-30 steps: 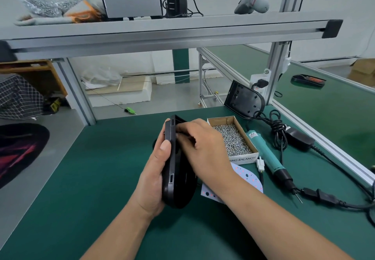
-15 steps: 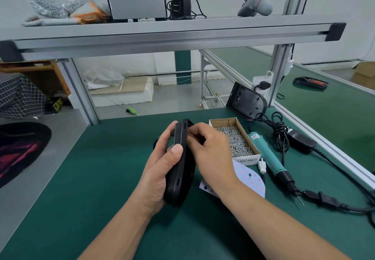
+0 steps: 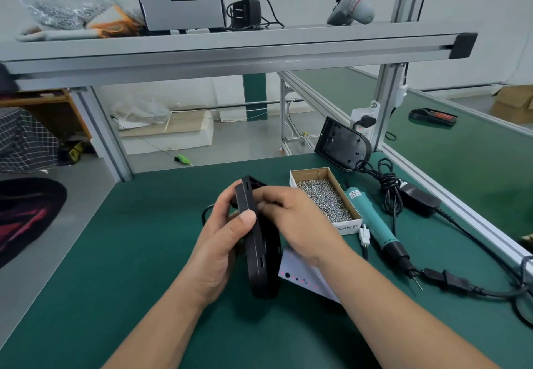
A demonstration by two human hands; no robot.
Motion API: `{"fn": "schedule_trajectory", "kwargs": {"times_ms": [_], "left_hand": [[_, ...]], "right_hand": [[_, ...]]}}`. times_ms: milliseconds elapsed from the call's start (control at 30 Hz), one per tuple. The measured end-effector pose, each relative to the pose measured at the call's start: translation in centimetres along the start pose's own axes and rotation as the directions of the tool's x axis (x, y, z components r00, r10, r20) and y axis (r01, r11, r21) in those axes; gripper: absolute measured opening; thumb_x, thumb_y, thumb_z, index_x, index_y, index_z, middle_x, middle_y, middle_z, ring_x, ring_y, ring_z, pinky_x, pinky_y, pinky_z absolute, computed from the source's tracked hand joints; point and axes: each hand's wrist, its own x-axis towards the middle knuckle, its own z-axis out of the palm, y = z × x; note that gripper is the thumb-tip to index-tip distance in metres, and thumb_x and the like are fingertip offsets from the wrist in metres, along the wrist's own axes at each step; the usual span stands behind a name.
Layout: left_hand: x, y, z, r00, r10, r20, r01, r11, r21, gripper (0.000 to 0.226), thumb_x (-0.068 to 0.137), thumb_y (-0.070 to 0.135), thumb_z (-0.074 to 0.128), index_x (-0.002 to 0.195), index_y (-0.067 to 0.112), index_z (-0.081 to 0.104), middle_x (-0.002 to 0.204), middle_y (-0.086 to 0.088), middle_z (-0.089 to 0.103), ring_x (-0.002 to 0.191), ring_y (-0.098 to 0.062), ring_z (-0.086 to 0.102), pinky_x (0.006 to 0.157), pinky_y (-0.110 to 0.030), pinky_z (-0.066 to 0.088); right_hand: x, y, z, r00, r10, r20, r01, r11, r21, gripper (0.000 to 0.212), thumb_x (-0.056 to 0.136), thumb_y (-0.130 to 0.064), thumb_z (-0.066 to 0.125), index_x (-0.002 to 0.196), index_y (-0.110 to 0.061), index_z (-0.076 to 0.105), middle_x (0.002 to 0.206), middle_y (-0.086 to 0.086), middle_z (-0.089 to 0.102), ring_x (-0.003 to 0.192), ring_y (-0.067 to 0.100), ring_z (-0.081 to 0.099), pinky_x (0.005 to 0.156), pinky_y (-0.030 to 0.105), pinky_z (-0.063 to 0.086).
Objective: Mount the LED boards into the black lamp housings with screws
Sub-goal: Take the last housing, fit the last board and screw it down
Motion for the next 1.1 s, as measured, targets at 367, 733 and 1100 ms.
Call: {"fn": "schedule_trajectory", "kwargs": {"times_ms": [367, 733, 1100], "left_hand": [[0.0, 0.3, -0.1, 0.995, -0.013, 0.1, 0.003, 0.995, 0.099, 0.072, 0.094, 0.045, 0.076, 0.156, 0.03, 0.043, 0.15, -0.007, 0.06, 0.142, -0.028, 0.055, 0.114, -0.044, 0.049], [0.1, 0.6, -0.8, 0.987, -0.024, -0.162, 0.033, 0.998, 0.052, 0.047, 0.073, 0.024, 0.054, 0.116, 0.032, 0.07, 0.099, 0.0, 0.074, 0.083, -0.018, 0.063, 0.065, -0.028, 0.053], [-0.1, 1.0, -1.6, 0.944, -0.152, -0.293, 0.123, 0.986, -0.113, 0.035, 0.073, 0.016, 0.054, 0.103, 0.024, 0.07, 0.102, -0.009, 0.075, 0.085, -0.028, 0.069, 0.077, -0.04, 0.054]], "right_hand": [[0.2, 1.0, 0.9, 0.964, -0.07, -0.258, 0.025, 0.984, -0.174, 0.008, 0.091, -0.023, 0.072, 0.083, -0.024, 0.071, 0.077, -0.008, 0.072, 0.073, 0.008, 0.064, 0.072, 0.033, 0.053], [0.0, 0.6, -0.4, 0.938, -0.225, -0.265, 0.2, 0.973, -0.117, 0.009, 0.095, -0.029, 0.071, 0.094, -0.028, 0.079, 0.081, -0.013, 0.076, 0.077, 0.006, 0.072, 0.071, 0.02, 0.052], [-0.1, 3.5, -5.2, 0.997, 0.077, -0.001, -0.071, 0.917, -0.392, 0.02, 0.105, -0.037, 0.064, 0.118, -0.025, 0.074, 0.101, -0.011, 0.078, 0.091, 0.003, 0.07, 0.083, 0.034, 0.054]]}}
